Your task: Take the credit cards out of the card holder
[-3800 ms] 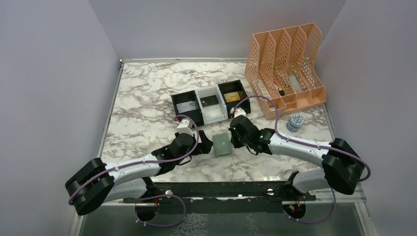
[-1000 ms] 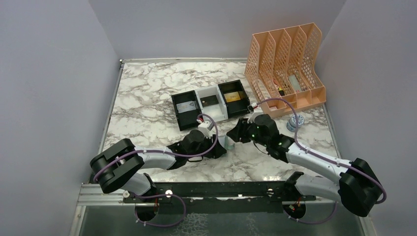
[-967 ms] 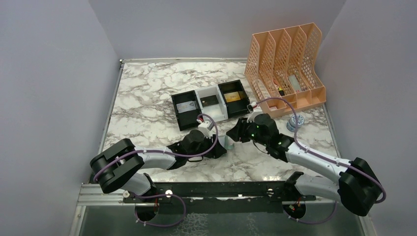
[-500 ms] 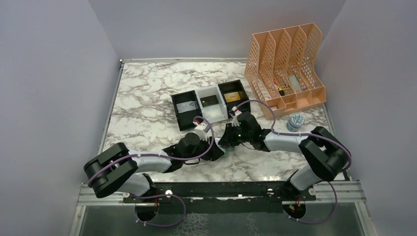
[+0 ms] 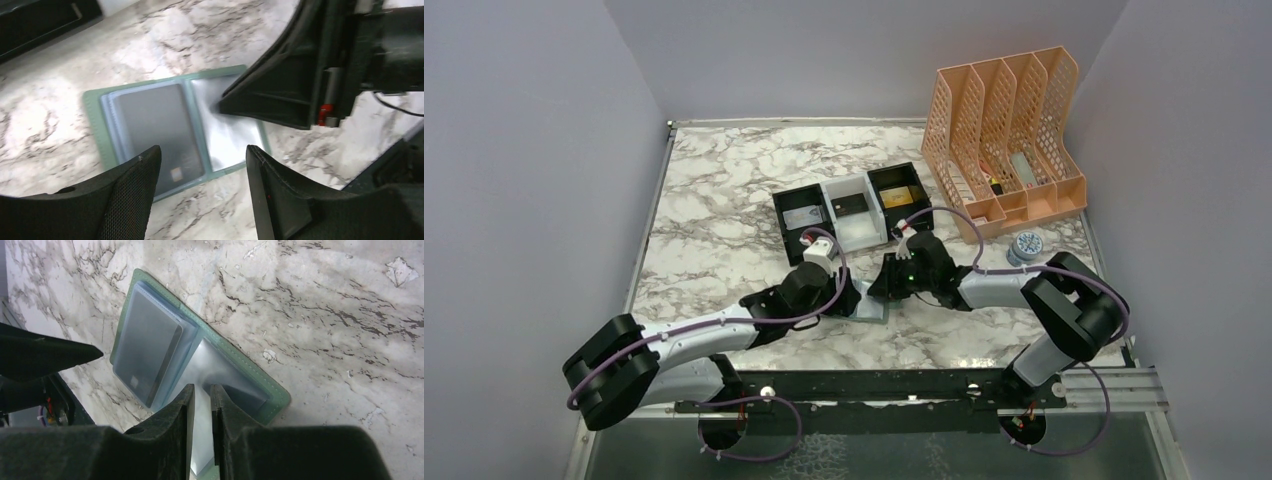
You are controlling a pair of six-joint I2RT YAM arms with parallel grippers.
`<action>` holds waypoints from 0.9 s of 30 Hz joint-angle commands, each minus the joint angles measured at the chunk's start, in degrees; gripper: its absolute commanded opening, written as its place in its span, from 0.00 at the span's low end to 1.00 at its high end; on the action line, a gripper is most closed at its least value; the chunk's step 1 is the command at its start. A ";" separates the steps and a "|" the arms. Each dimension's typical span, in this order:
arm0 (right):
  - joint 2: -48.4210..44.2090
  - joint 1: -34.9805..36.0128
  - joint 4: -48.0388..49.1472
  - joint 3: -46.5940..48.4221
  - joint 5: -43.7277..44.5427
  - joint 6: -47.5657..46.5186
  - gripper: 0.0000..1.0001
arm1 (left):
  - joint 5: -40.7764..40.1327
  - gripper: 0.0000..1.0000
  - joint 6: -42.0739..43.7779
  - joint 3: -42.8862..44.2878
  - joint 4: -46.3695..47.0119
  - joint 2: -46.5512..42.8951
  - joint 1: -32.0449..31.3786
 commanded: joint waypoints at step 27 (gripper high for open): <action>1.41 0.05 0.78 -1.40 0.32 -0.69 0.20 | -7.65 0.68 2.46 5.37 -13.78 3.51 0.55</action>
